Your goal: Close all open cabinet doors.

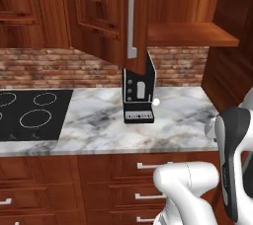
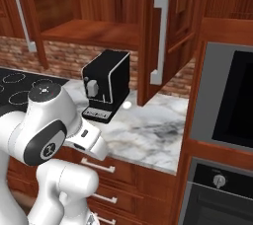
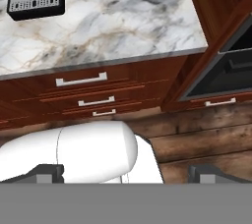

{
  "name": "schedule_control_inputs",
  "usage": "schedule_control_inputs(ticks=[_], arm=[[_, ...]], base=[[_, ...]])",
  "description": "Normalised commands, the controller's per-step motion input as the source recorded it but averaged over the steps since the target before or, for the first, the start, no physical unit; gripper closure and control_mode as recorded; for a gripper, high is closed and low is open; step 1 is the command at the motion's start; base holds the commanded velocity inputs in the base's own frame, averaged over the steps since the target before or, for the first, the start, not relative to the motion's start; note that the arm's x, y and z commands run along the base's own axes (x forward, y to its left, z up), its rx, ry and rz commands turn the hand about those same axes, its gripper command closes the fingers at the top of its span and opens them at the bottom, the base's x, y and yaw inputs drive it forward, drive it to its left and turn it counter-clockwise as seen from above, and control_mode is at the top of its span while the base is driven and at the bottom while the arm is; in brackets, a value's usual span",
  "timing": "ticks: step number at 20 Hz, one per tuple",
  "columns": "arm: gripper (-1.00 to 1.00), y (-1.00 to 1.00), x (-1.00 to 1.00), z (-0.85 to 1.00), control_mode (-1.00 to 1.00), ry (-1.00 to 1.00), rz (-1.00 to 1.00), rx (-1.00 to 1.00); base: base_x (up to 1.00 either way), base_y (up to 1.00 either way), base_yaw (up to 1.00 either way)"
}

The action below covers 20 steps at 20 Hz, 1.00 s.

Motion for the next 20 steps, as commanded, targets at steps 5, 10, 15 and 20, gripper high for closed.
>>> schedule_control_inputs(ticks=[5, 10, 15, 20], arm=[[-1.00, 0.00, 0.00, 0.00, 1.00, 0.00, 0.00, 0.00], [-1.00, 0.00, 0.00, 0.00, 1.00, 0.00, 0.00, 0.00], [-1.00, 0.00, 0.00, 0.00, 1.00, 0.00, 0.00, 0.00], [-1.00, 0.00, 0.00, 0.00, 1.00, 0.00, 0.00, 0.00]], base=[[0.33, -0.05, 0.01], [0.19, -0.08, 0.02], [0.29, -0.05, 0.01], [0.33, -0.04, 0.01]])
